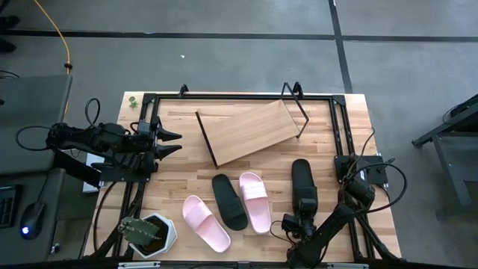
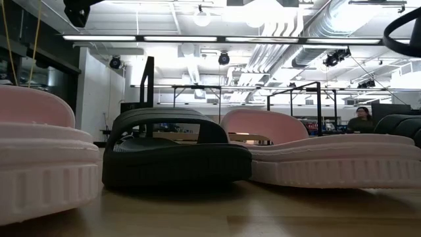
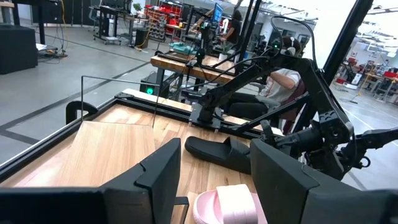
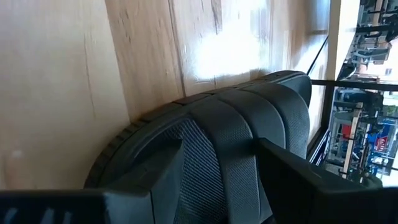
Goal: Pick and place slides into the shelf
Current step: Put the right black slipper on the shelf
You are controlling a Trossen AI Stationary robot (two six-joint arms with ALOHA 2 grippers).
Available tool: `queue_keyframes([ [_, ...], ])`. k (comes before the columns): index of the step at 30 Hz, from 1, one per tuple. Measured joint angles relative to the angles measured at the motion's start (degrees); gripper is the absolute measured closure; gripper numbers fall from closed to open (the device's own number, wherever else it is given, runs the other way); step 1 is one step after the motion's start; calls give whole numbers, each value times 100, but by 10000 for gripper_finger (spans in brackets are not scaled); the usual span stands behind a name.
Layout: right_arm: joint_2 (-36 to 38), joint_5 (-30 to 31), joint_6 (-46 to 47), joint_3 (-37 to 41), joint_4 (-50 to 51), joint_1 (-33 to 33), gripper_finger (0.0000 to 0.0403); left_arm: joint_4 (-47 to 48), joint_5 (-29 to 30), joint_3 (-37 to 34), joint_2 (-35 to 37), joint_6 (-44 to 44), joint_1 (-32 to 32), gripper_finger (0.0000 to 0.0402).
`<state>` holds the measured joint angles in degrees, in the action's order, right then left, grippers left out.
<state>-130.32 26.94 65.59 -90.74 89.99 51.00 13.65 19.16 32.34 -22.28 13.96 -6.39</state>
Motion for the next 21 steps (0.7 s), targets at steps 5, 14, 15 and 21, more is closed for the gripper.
queue_keyframes([
  [5,0,101,-6,0,0,-12,215,2,0,0,0,0,0,224],
  [14,-1,101,-4,0,-40,-39,215,2,0,0,0,0,0,224],
  [15,-2,110,-4,0,-43,-39,215,0,0,0,0,0,0,224],
  [21,-2,203,5,0,-6,-39,215,0,0,0,0,0,0,224],
])
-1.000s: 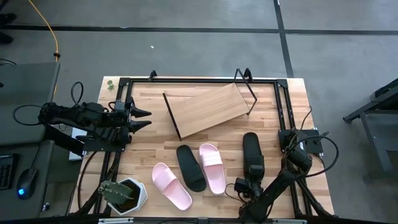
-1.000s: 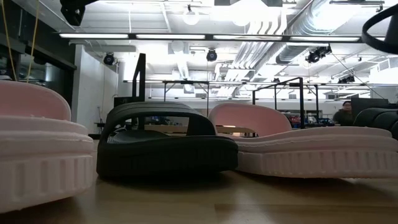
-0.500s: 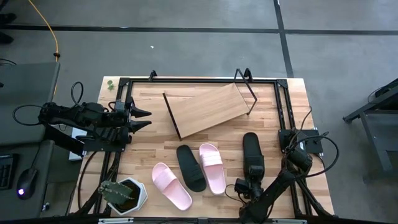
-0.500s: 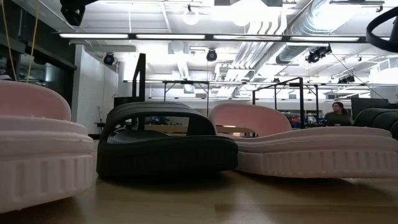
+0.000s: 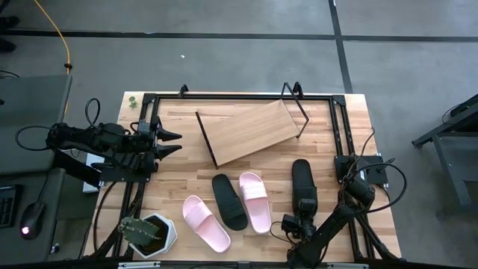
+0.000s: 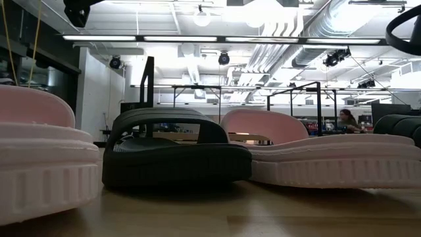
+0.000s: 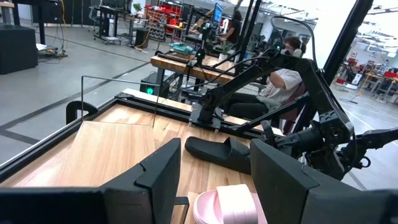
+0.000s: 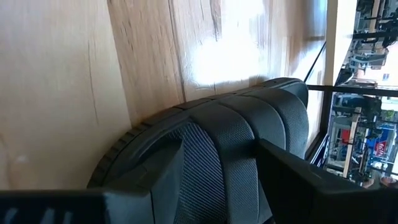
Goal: Pick and place slides into the shelf
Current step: Put the right black slipper on the shelf
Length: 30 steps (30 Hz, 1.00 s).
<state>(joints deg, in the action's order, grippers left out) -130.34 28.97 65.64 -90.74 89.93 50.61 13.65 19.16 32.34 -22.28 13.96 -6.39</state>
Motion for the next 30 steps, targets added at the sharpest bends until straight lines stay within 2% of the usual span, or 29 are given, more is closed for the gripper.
queue_keyframes([
  [30,0,-33,-120,7,5,-111,215,0,0,0,0,0,0,224],
])
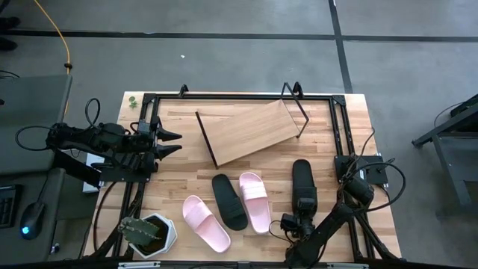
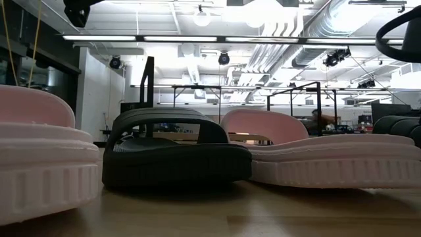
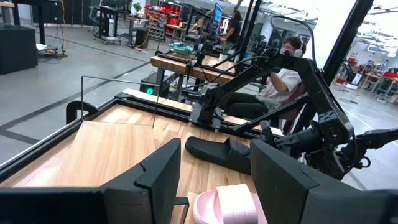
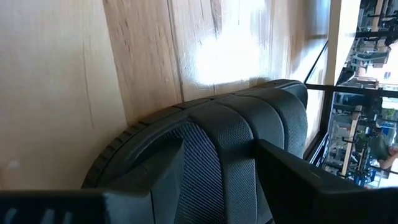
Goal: Pick and place slides into the shelf
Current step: Put the right black slipper on the shelf
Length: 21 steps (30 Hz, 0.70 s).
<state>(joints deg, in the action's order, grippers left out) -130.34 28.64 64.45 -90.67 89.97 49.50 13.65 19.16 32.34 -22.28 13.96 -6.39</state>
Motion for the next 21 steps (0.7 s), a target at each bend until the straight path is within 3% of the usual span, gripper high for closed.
queue_keyframes([
  [7,0,2,2,4,13,-7,233,1,0,0,0,0,0,224],
  [17,0,-7,306,7,30,-13,386,1,0,0,0,0,0,224],
  [21,0,-17,369,7,20,-18,389,2,0,0,0,0,0,224],
])
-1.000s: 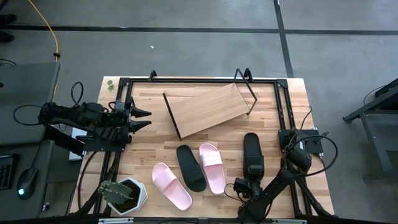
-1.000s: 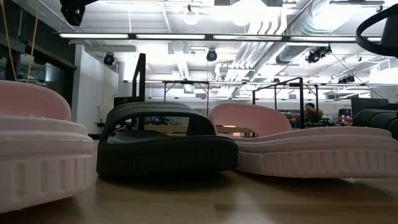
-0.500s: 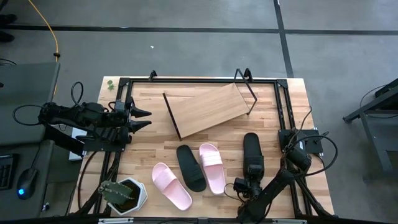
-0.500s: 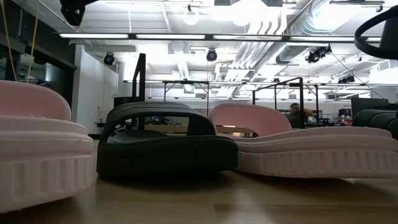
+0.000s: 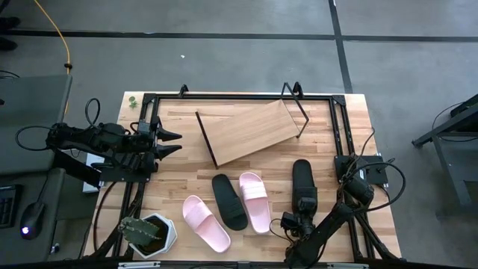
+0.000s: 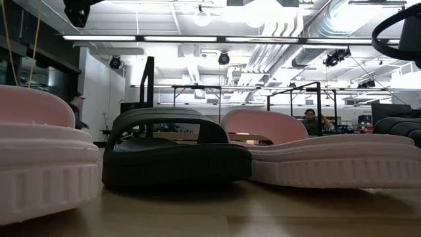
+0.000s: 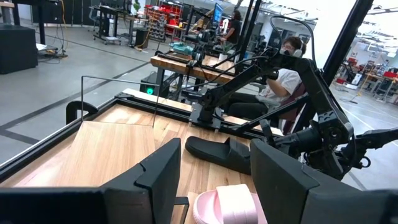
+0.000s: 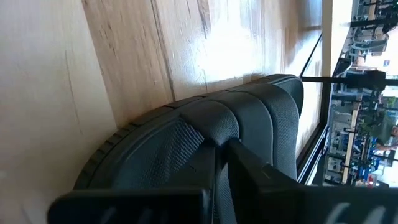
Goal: Pick and place slides into the shelf
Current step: Put the right black slipper on the shelf
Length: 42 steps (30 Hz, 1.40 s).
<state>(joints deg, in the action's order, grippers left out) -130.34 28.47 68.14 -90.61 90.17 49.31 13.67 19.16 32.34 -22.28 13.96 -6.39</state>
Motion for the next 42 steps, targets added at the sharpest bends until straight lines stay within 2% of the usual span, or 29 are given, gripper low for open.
queue_keyframes([
  [17,320,52,-28,4,-53,-149,402,-1,0,0,1,0,0,224],
  [42,1189,471,-939,-4,-26,-259,403,15,0,0,1,-17,0,224],
])
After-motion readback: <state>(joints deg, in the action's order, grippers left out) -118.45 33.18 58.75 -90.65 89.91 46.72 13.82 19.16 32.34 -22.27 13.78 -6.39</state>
